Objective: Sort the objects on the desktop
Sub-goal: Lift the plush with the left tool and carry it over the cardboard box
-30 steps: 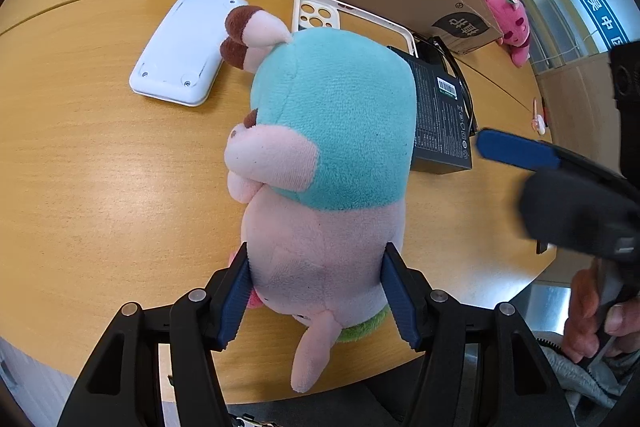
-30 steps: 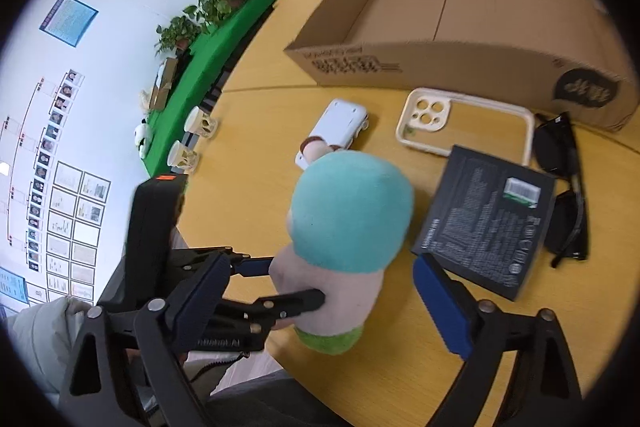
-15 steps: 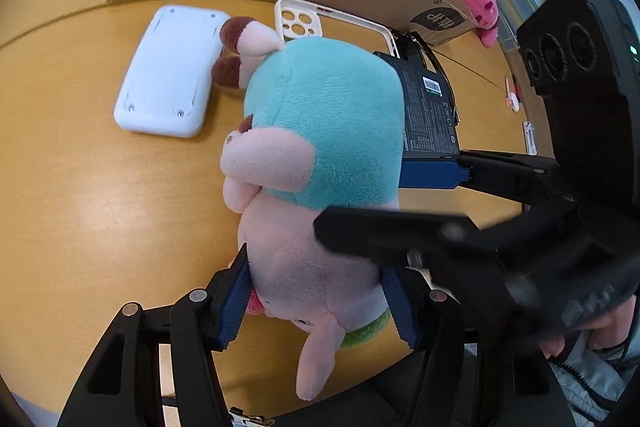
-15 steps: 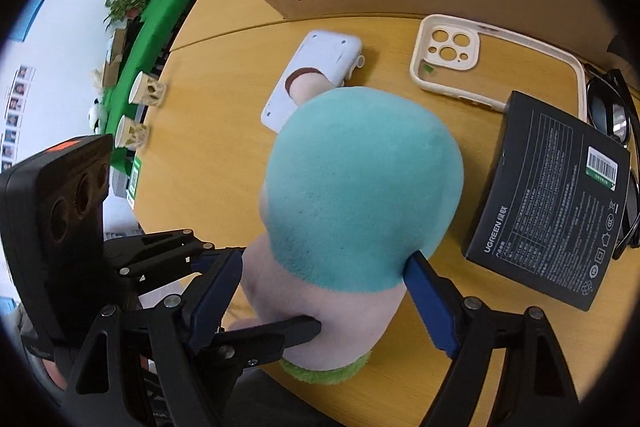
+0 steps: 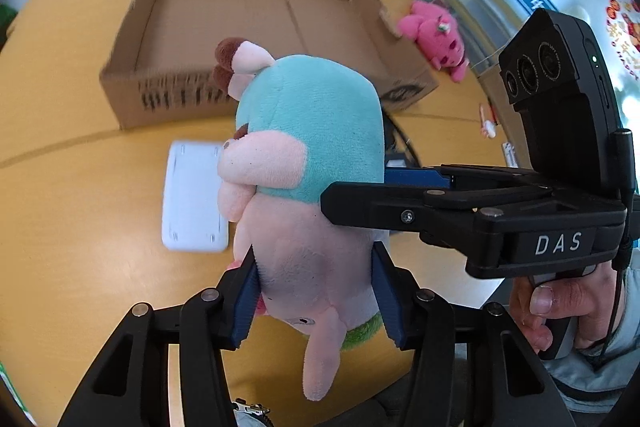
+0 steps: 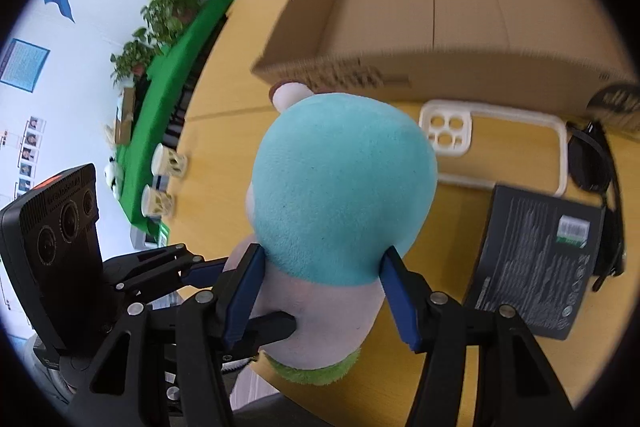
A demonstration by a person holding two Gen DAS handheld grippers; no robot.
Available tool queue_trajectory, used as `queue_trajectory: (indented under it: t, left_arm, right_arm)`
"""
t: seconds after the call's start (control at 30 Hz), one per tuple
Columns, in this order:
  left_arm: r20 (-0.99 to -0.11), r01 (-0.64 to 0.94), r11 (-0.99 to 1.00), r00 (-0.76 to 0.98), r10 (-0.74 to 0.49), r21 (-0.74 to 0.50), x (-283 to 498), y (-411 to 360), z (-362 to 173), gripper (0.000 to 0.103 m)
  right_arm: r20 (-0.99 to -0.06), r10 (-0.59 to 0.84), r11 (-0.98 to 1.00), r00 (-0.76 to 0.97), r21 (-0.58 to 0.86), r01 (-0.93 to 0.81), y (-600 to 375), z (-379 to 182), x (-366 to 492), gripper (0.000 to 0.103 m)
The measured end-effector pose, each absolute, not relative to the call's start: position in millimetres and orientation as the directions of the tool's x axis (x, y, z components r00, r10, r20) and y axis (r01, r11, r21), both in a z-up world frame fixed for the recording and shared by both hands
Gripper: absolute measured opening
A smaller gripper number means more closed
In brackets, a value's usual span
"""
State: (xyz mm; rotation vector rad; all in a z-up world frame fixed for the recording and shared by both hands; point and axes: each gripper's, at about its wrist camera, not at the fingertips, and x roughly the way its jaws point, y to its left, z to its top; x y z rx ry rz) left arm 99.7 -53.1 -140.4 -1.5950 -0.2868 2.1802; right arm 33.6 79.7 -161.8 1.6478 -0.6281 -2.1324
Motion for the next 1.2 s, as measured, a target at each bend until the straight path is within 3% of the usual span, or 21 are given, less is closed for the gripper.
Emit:
queue_trajectory:
  t: [0.37, 0.63, 1.2]
  left_arm:
    - [-0.747, -0.359, -0.888, -0.497, 0.442, -0.287, 65.7, -26.0, -10.8, 0.054]
    - [-0.654, -0.411, -0.881, -0.603, 0.456, -0.235, 35.5, -18.7, 60.6, 0.054]
    - [-0.593, -0.373, -0.896, -0.674, 0.441, -0.243, -20.8, -51.2, 97.2, 0.054]
  right_arm:
    - [-0.673, -0.483, -0.846, -0.560, 0.523, 0.101, 125.1, -35.4, 26.0, 0.056]
    - [-0.591, -0.410, -0.882, -0.695, 0.452, 0.136, 149.5, 45.2, 15.8, 0.056]
    - [-0.558, -0.367, -0.916, -0.744, 0.355, 0.185, 131.8, 103.2, -41.4, 0.056]
